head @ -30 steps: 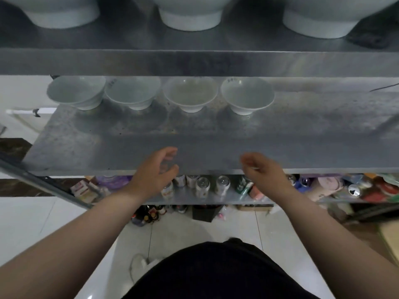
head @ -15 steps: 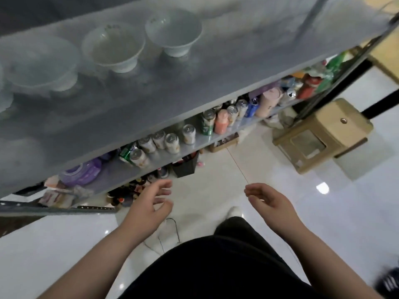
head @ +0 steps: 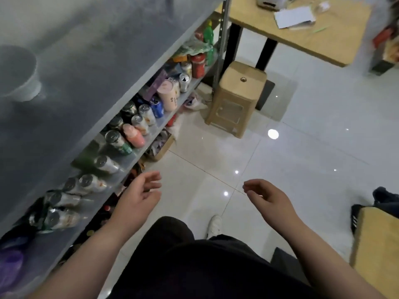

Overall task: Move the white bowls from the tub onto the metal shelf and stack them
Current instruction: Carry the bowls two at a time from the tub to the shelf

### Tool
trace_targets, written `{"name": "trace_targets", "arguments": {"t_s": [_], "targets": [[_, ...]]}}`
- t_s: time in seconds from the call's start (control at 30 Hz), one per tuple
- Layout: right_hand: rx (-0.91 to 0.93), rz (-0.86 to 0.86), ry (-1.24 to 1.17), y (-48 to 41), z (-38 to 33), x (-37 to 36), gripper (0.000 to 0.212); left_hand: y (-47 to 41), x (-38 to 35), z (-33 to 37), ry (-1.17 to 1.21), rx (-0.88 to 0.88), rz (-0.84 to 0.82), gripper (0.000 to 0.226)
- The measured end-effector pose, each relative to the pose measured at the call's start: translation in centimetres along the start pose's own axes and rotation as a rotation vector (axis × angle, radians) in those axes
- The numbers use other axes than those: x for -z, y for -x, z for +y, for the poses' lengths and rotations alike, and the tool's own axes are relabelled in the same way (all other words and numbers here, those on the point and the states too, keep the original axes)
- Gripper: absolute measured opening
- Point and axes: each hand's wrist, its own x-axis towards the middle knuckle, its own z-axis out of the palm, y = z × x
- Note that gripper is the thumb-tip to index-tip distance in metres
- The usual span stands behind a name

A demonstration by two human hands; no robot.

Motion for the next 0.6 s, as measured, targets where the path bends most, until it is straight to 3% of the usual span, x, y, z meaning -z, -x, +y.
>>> {"name": "trace_targets", "arguments": {"t_s": [0.27, 0.6], "targets": [[-0.121, 0.460, -0.153, 3.5, 1.1, 2.6, 0.020, -6.0, -3.2, 3.8, -0.229, -0.143, -0.471, 0.038], [-0.423, 0.857, -0.385, 17.1, 4.7, -6.7, 0.022, -9.1, -11.3, 11.5, -0.459, -0.435, -0.985, 0.036]]}}
